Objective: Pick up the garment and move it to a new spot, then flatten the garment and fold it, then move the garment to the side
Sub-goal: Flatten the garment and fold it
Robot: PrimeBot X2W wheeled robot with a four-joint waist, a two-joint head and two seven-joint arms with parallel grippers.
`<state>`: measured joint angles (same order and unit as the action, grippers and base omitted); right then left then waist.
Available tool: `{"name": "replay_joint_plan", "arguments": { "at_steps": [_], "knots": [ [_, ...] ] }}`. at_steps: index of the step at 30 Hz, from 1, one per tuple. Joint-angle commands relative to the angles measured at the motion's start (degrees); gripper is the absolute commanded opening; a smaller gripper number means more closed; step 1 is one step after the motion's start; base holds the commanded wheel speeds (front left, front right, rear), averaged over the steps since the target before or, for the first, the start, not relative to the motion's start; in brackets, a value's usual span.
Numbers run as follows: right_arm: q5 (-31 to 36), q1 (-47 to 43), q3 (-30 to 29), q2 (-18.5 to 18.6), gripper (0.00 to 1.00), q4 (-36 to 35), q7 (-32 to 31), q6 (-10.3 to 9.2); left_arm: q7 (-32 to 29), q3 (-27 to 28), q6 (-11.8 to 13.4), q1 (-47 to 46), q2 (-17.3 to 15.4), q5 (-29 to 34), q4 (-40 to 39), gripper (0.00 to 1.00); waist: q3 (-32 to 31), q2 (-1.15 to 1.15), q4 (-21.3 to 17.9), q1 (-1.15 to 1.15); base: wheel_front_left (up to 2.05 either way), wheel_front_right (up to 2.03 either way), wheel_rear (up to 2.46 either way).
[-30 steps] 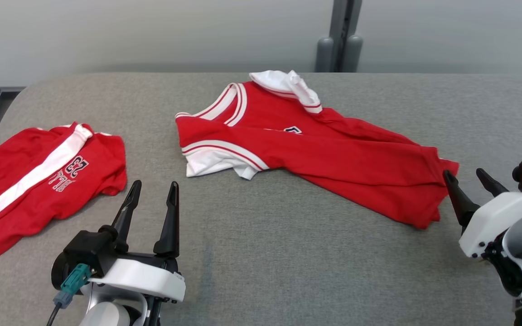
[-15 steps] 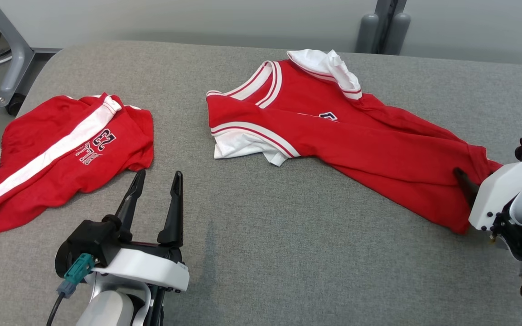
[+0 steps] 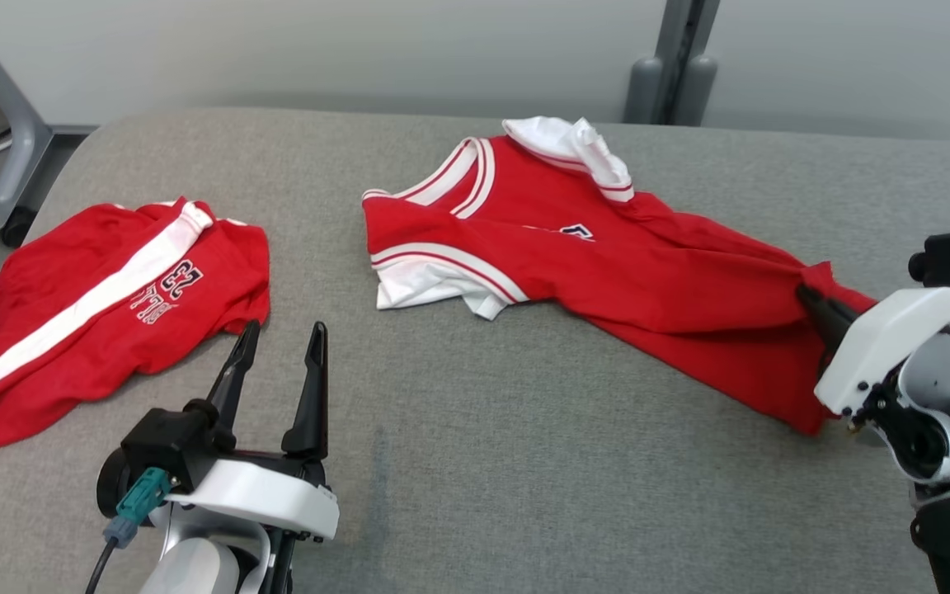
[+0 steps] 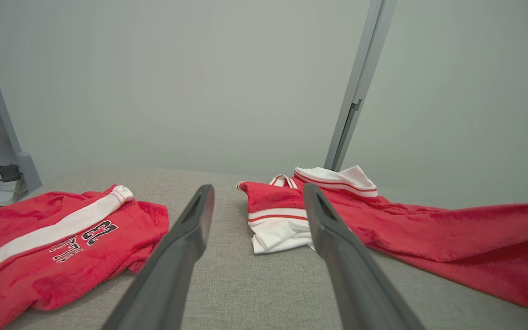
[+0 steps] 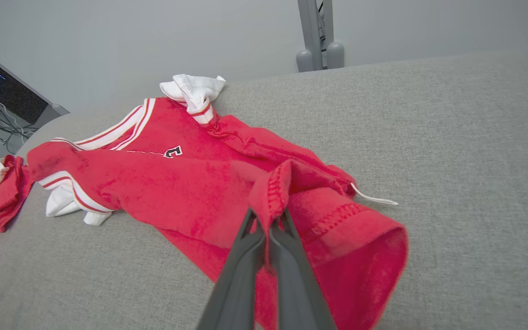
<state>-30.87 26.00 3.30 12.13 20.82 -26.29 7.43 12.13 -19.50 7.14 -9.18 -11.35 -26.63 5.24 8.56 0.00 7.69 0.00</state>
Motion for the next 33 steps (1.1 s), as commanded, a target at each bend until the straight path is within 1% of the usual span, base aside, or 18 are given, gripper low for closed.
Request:
{"name": "replay_joint_plan", "arguments": {
  "at_steps": [1,4,10,14,17,20,23,24,25,26,29,33],
  "knots": [
    [-1.11,-1.42,-0.26,0.27,0.00,-1.26,-0.76,0.11,0.06,0.09,0.28,0.53,-0.17,-0.31,0.07,1.00,-1.25,0.00,-1.07,0.00,0.00,0.00,0.00],
    [-6.41,-5.82,-0.77,-0.24,0.00,-7.91,-5.03,0.12,-0.23,0.13,0.59,1.29,-0.42,-0.56,-0.21,1.00,-2.77,0.00,-2.39,0.00,0.00,0.00,0.00],
    [-13.24,-16.21,-3.62,-1.24,0.00,-21.58,-15.04,0.11,-0.82,0.01,1.17,2.72,-0.90,-0.67,-1.01,1.00,-4.48,0.00,-4.35,0.00,0.00,0.00,0.00],
    [-16.70,-23.60,-4.65,-2.96,0.00,-28.80,-22.41,0.11,-1.09,0.04,1.45,3.02,-1.33,-0.80,-1.62,1.00,-4.79,0.00,-4.98,0.00,0.00,0.00,0.00],
    [-17.71,-28.85,-5.58,-4.76,0.00,-32.73,-26.74,0.12,-1.34,-0.05,1.56,3.34,-1.58,-0.82,-2.01,1.00,-4.76,0.00,-5.19,0.00,0.00,0.00,0.00],
    [-16.11,-33.26,-6.44,-5.93,0.00,-34.94,-29.79,0.12,-1.43,-0.23,1.60,3.20,-1.69,-0.79,-2.35,1.00,-4.36,0.00,-5.20,0.00,0.00,0.00,0.00],
    [-14.47,-36.58,-6.47,-7.02,0.00,-35.50,-31.59,0.12,-1.52,-0.33,1.63,3.00,-1.76,-0.88,-2.38,1.00,-3.99,0.00,-5.13,0.00,0.00,0.00,0.00],
    [-13.70,-37.32,-6.38,-7.25,0.16,-35.41,-31.72,0.12,-1.53,-0.38,1.62,2.92,-1.76,-0.92,-2.37,1.00,-3.85,0.00,-5.10,0.00,0.00,0.00,0.00],
    [-12.94,-37.92,-6.28,-7.46,0.80,-35.17,-31.44,0.12,-1.53,-0.42,1.62,2.82,-1.75,-0.95,-2.35,1.00,-3.72,0.00,-5.07,0.00,0.00,0.00,0.00],
    [-11.80,-38.54,-5.98,-7.58,1.00,-34.78,-31.19,0.12,-1.54,-0.46,1.61,2.71,-1.74,-0.99,-2.29,1.00,-3.64,0.00,-5.04,0.00,0.00,0.00,0.00],
    [-9.62,-39.83,-5.86,-7.99,1.00,-33.65,-30.25,0.11,-1.59,-0.58,1.60,2.53,-1.78,-1.02,-2.08,1.00,-3.56,0.00,-4.98,0.00,0.00,0.00,0.00],
    [-10.01,-39.40,-7.42,-8.31,1.00,-35.20,-28.93,0.11,-1.55,-0.61,1.74,2.58,-1.96,-1.01,-2.07,1.00,-3.59,0.00,-4.99,0.00,0.00,0.00,0.00]
  ]
}}
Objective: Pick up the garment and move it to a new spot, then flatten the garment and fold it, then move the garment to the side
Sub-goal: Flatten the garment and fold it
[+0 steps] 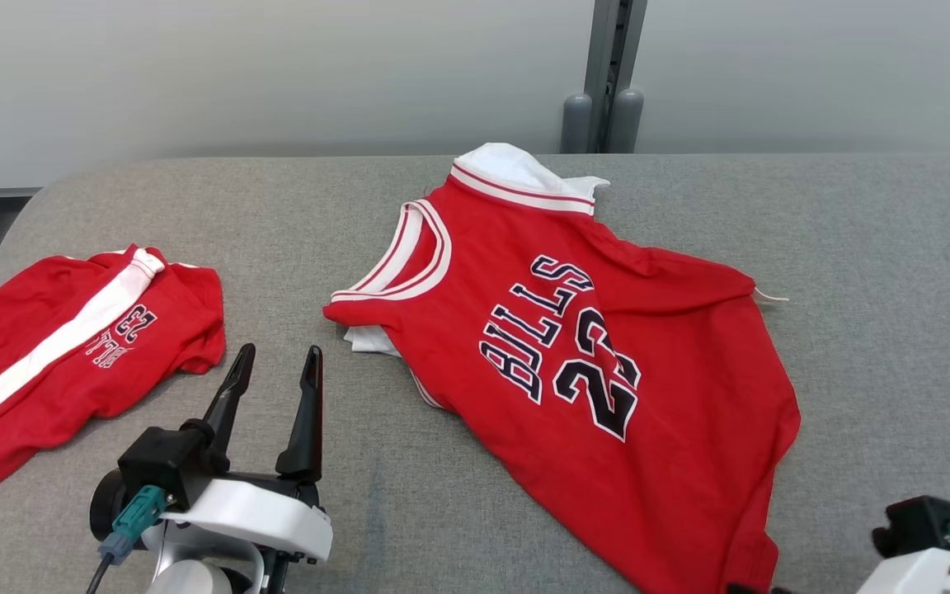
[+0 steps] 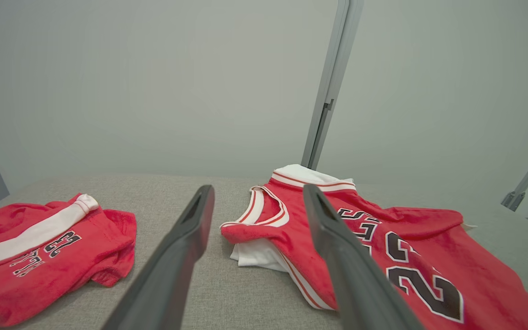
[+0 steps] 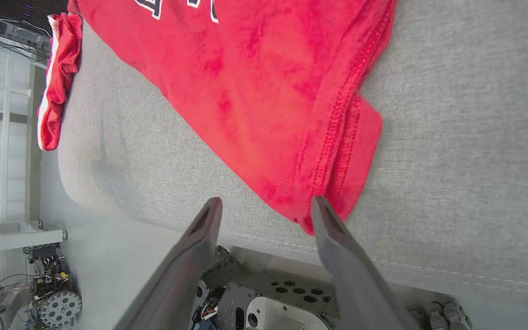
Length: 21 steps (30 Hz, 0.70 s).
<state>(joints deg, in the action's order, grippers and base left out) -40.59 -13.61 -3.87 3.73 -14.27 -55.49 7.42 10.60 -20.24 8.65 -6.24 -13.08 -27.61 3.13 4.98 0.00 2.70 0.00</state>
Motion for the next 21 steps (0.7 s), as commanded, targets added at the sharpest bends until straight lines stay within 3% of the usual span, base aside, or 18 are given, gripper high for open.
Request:
{"name": "replay_joint_plan", "arguments": {
  "at_steps": [1,10,14,21],
  "knots": [
    [-0.42,0.40,-1.06,0.05,1.00,-0.86,0.37,0.13,0.00,0.13,0.27,-0.34,-0.26,-0.03,0.02,1.00,-0.02,0.00,0.01,0.00,0.00,0.00,0.00],
    [1.11,5.32,-9.72,0.69,1.00,-5.75,3.40,0.12,0.23,-0.21,0.37,-0.59,-0.23,-0.31,-0.18,1.00,0.57,0.00,0.35,0.00,0.00,0.00,0.00],
    [4.13,12.39,-11.81,1.12,1.00,-1.06,6.70,0.12,0.40,-0.40,0.17,-1.58,-0.16,-0.26,-0.40,1.00,2.20,0.00,0.46,0.00,0.00,0.00,0.00],
    [7.84,25.74,-11.91,2.94,1.00,14.47,11.21,0.13,0.53,-1.10,-0.54,-4.10,0.27,0.00,-0.01,1.00,6.05,0.00,2.46,0.00,0.00,0.00,0.00]
  ]
}}
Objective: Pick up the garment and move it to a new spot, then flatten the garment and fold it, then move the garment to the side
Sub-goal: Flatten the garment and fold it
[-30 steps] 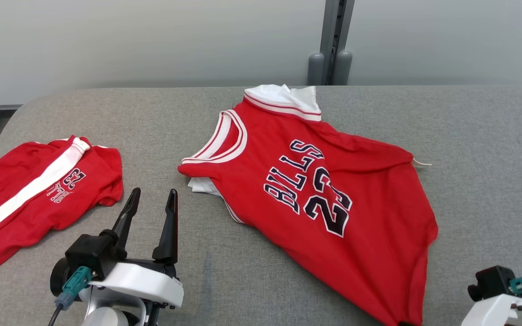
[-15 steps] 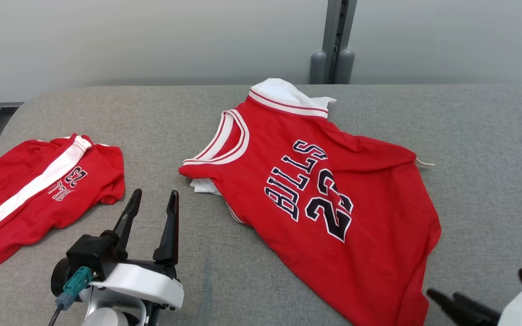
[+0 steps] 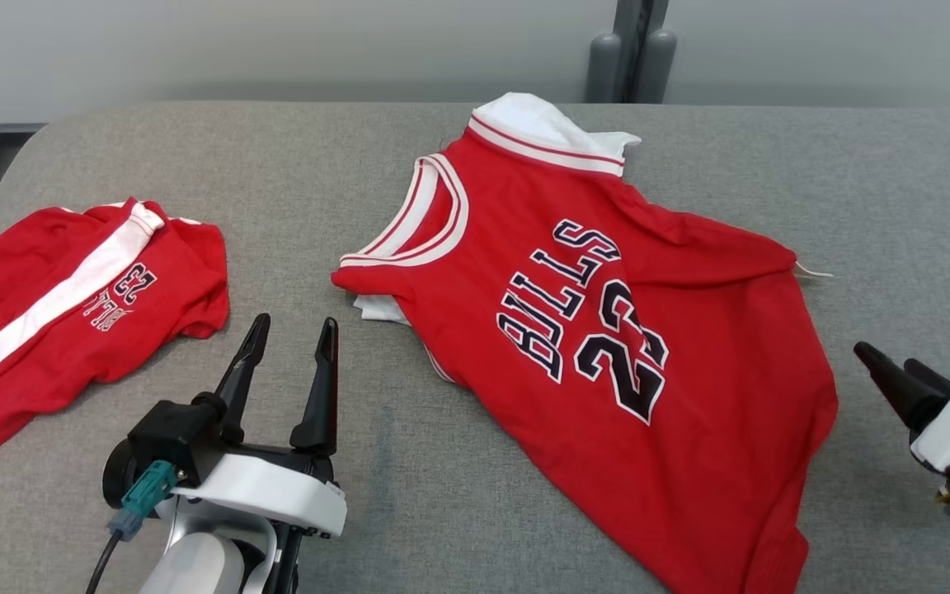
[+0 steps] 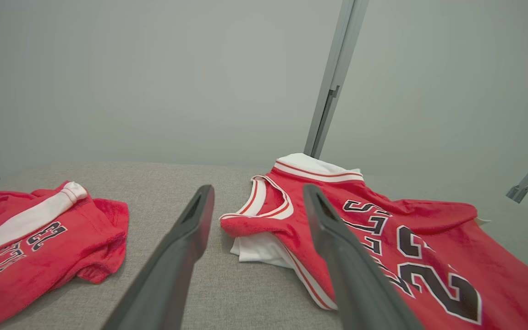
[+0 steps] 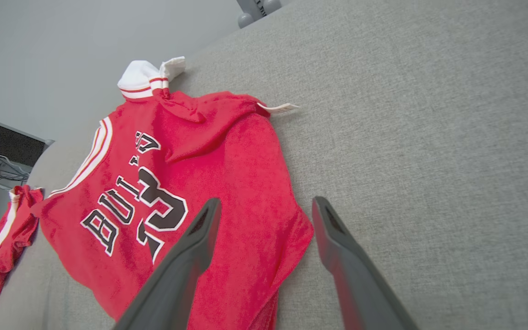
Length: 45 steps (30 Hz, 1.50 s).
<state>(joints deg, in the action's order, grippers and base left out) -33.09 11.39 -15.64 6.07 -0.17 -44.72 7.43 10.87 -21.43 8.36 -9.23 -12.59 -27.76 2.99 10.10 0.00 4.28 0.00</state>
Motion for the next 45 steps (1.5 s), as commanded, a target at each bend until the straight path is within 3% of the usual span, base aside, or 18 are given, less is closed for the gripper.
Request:
{"name": "replay_joint_plan", "arguments": {
  "at_steps": [1,8,14,15,16,17,18,19,31,45],
  "knots": [
    [0.73,2.18,-0.11,1.07,1.00,2.79,0.84,0.11,0.30,0.06,-0.27,-1.35,-0.18,0.12,0.28,1.00,1.34,0.00,1.26,0.00,0.00,0.00,0.00],
    [1.04,10.50,0.90,3.74,1.00,15.96,1.15,0.11,1.02,-0.23,-0.85,-3.25,0.28,-0.07,1.46,1.00,3.72,0.00,3.41,0.00,0.00,0.00,0.00],
    [0.19,14.02,2.68,4.49,1.00,22.68,-0.69,0.11,1.53,-0.52,-1.26,-4.04,0.80,-0.28,2.45,1.00,4.26,0.00,4.46,0.00,0.00,0.00,0.00],
    [-0.14,14.24,3.03,4.41,0.86,23.21,-0.86,0.11,1.64,-0.48,-1.18,-4.15,0.83,-0.38,2.60,1.00,4.26,0.00,4.57,0.00,0.00,0.00,0.00],
    [-0.36,14.39,3.52,4.39,0.49,23.69,-0.99,0.11,1.77,-0.46,-1.25,-4.21,0.86,-0.46,2.77,1.00,4.25,0.00,4.65,0.00,0.00,0.00,0.00],
    [-0.42,14.53,3.82,4.53,0.36,24.07,-0.80,0.11,1.81,-0.45,-1.27,-4.25,0.87,-0.49,2.90,1.00,4.24,0.00,4.72,0.00,0.00,0.00,0.00],
    [-0.40,14.69,4.11,4.73,0.15,24.34,-0.53,0.11,1.92,-0.44,-1.26,-4.26,0.88,-0.49,2.99,1.00,4.28,0.00,4.78,0.00,0.00,0.00,0.00],
    [-0.21,14.87,4.39,4.90,0.00,24.58,-0.25,0.11,1.97,-0.47,-1.28,-4.30,0.91,-0.46,3.09,1.00,4.32,0.00,4.85,0.00,0.00,0.00,0.00],
    [1.55,19.35,4.78,8.84,0.00,25.49,7.48,0.11,2.37,-0.83,-1.54,-5.48,1.00,-0.41,3.13,1.00,6.98,0.00,6.07,0.00,0.00,0.00,0.00],
    [8.06,34.52,3.99,18.68,0.00,35.16,12.91,0.11,2.30,-2.93,-2.15,-9.13,2.08,0.62,2.75,1.00,13.37,0.00,9.89,0.00,0.00,0.00,0.00]
  ]
}}
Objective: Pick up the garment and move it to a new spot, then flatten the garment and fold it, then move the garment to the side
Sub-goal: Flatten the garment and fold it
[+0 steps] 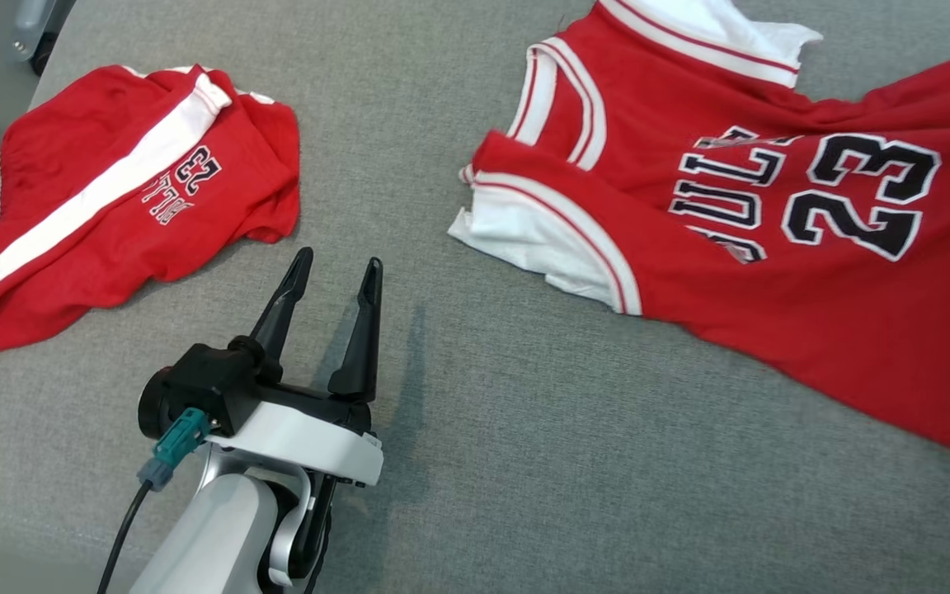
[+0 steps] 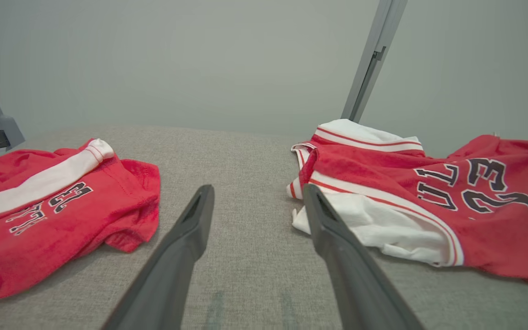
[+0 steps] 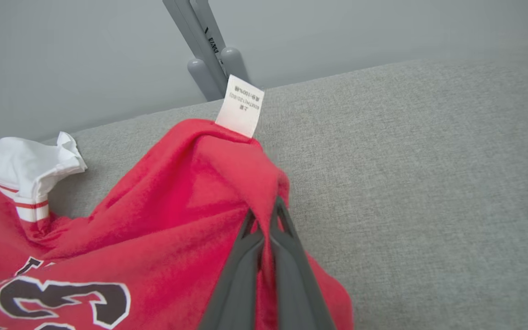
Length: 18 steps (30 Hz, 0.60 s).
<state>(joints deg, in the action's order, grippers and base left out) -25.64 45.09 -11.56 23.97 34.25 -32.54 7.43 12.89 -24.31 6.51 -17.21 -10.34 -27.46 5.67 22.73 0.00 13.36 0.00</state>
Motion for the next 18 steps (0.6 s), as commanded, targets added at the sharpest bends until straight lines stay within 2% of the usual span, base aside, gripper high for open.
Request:
{"name": "replay_joint_plan", "arguments": {
  "at_steps": [1,4,5,6,7,8,13,18],
  "knots": [
    [1.36,1.71,0.06,1.55,0.00,1.61,1.31,0.11,0.33,-0.12,-0.32,-1.31,-0.11,0.30,0.18,1.00,0.89,0.00,1.01,0.00,0.00,0.00,0.00],
    [3.36,3.82,0.46,2.95,0.00,4.23,3.93,0.11,0.43,-0.29,-0.41,-1.42,0.06,0.33,0.54,1.00,1.05,0.00,1.35,0.00,0.00,0.00,0.00],
    [3.94,4.37,0.35,3.24,0.10,5.18,5.20,0.11,0.46,-0.38,-0.41,-1.46,0.09,0.35,0.76,1.00,0.97,0.00,1.38,0.00,0.00,0.00,0.00],
    [4.26,4.86,0.47,3.26,0.10,6.02,6.40,0.11,0.49,-0.41,-0.38,-1.56,0.10,0.37,0.96,1.00,0.77,0.00,1.36,0.00,0.00,0.00,0.00],
    [4.68,5.10,0.87,3.25,0.85,6.94,7.51,0.11,0.50,-0.42,-0.33,-1.61,0.07,0.37,1.14,1.00,0.47,0.00,1.26,0.00,0.00,0.00,0.00],
    [5.16,5.26,1.08,3.35,1.00,7.93,9.04,0.11,0.50,-0.46,-0.30,-1.59,0.03,0.37,1.33,1.00,0.11,0.00,1.10,0.00,0.00,0.00,0.00],
    [4.96,4.84,1.58,1.62,1.00,11.79,16.29,0.15,0.69,-0.52,-0.17,-0.71,-0.11,-0.01,1.97,1.00,-2.91,0.00,-0.44,0.00,0.00,0.00,0.00],
    [2.07,1.24,5.82,-0.02,1.00,10.40,21.42,0.11,0.69,0.05,0.33,1.14,-0.81,-0.70,2.51,1.00,-7.37,0.00,-3.39,0.00,0.00,0.00,0.00]
  ]
}}
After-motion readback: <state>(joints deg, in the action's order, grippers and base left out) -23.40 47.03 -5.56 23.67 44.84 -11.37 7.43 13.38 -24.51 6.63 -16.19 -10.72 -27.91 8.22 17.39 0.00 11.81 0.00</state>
